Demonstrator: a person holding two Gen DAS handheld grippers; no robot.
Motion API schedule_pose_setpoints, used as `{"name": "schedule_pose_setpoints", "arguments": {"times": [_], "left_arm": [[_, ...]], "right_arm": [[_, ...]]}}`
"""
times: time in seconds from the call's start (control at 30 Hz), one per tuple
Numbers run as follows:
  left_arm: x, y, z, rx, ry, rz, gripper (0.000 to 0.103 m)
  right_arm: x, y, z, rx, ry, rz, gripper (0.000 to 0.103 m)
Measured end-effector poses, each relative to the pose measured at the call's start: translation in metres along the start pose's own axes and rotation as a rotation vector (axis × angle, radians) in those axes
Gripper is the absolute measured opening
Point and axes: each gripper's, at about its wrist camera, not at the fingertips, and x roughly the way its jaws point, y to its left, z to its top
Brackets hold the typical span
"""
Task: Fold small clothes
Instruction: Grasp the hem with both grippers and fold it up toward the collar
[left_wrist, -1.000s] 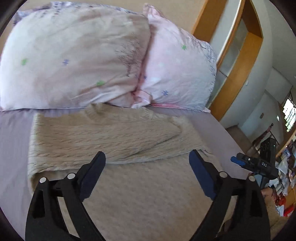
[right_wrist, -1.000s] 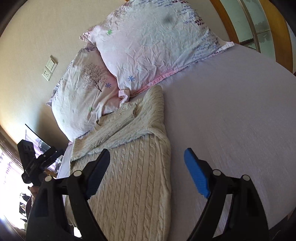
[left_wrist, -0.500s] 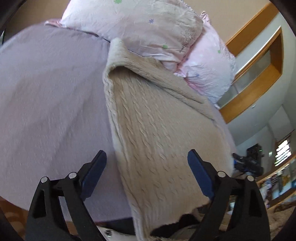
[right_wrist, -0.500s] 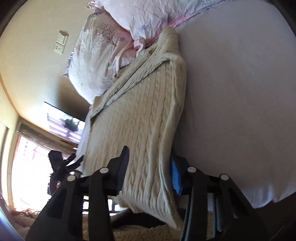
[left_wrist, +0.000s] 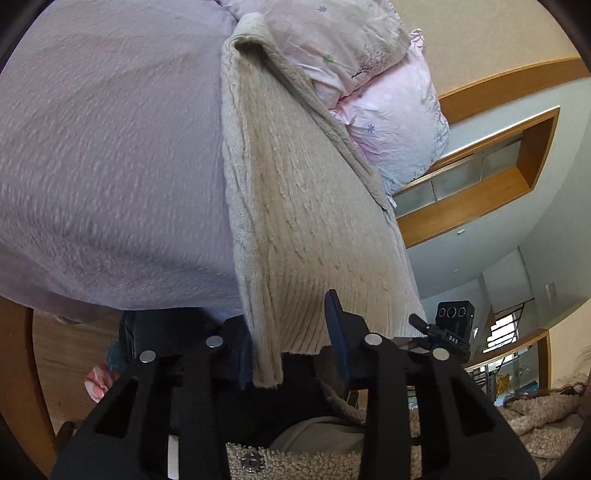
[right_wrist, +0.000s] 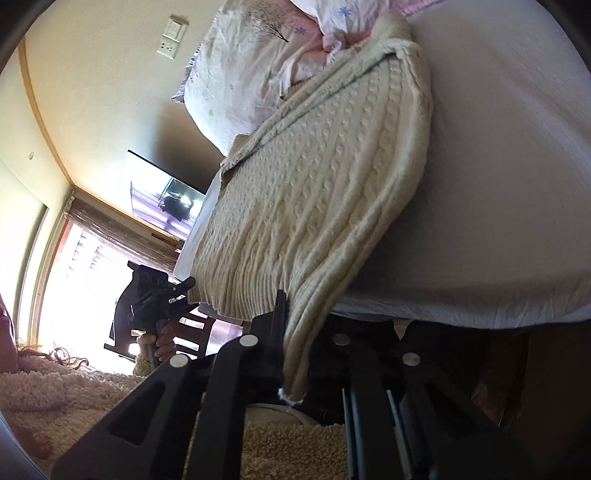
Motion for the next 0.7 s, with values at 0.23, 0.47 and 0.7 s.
{"name": "schedule_pose_setpoints", "arguments": {"times": [0.23, 0.47, 0.7], "left_arm": [[0.011, -0.014, 0.031, -0.071, 0.174, 0.092, 0.022], [0.015, -0.026, 0.056, -0.125, 0.232, -0.026, 0.015], [-0.012, -0.047, 0.142, -0.035, -0.050, -0.088, 0.014]], "right_arm": [[-0.024, 0.052, 0.078, -0.192, -0.175, 0.091, 0.008], [-0.003, 0.079, 0.142, -0.268, -0.197, 0.137, 0.008], [0.002, 0.049, 0.189, -0.167, -0.282, 0.125, 0.008]]}}
